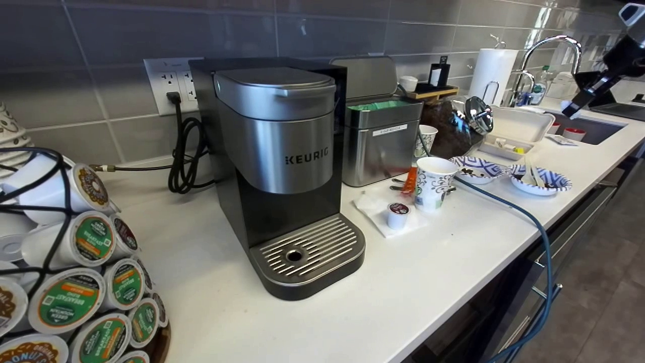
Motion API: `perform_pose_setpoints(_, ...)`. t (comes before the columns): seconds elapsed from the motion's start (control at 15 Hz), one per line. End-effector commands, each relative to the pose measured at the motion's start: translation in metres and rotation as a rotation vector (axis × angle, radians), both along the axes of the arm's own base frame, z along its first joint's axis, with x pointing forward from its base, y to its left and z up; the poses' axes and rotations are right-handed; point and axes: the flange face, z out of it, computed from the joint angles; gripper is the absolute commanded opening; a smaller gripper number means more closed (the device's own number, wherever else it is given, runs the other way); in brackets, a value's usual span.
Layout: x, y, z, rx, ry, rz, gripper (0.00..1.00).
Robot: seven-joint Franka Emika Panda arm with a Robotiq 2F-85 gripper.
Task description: Bring the small, white object, closer to the foam pack
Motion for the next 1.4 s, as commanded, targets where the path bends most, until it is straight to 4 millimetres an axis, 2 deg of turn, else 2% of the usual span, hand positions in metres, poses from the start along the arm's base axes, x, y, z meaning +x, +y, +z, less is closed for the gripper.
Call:
perform_pose_setpoints(0.0,0.003,-0.006,0.001,-0.014,0.004,-0.015,0.02)
perform_pose_setpoints(0.2,0.014,-0.087,-0.004,0.002,0.031,-0.209,0.02)
perform_pose_setpoints(0.4,0.018,-0.154,-0.022,0.034,0.131,-0.299,0.02)
perform_pose_setpoints(0.67,0.034,-0.212,-0.050,0.156,0.200,-0.330,0.02)
perform_pose_setpoints(0.73,0.040,-0.222,-0.055,0.176,0.206,-0.368,0.02)
perform_pose_setpoints(0.8,0.021,-0.202,-0.043,0.134,0.182,-0.348,0.02)
perform_pose_setpoints(0.87,0.026,-0.209,-0.047,0.133,0.188,-0.355,0.09)
perform_pose_setpoints(1.07,0.027,-0.206,-0.046,0.131,0.186,-0.349,0.09)
perform_pose_setpoints(1.13,0.027,-0.205,-0.044,0.132,0.182,-0.348,0.02)
perform_pose_setpoints(1.33,0.034,-0.231,-0.070,0.168,0.204,-0.361,0.02)
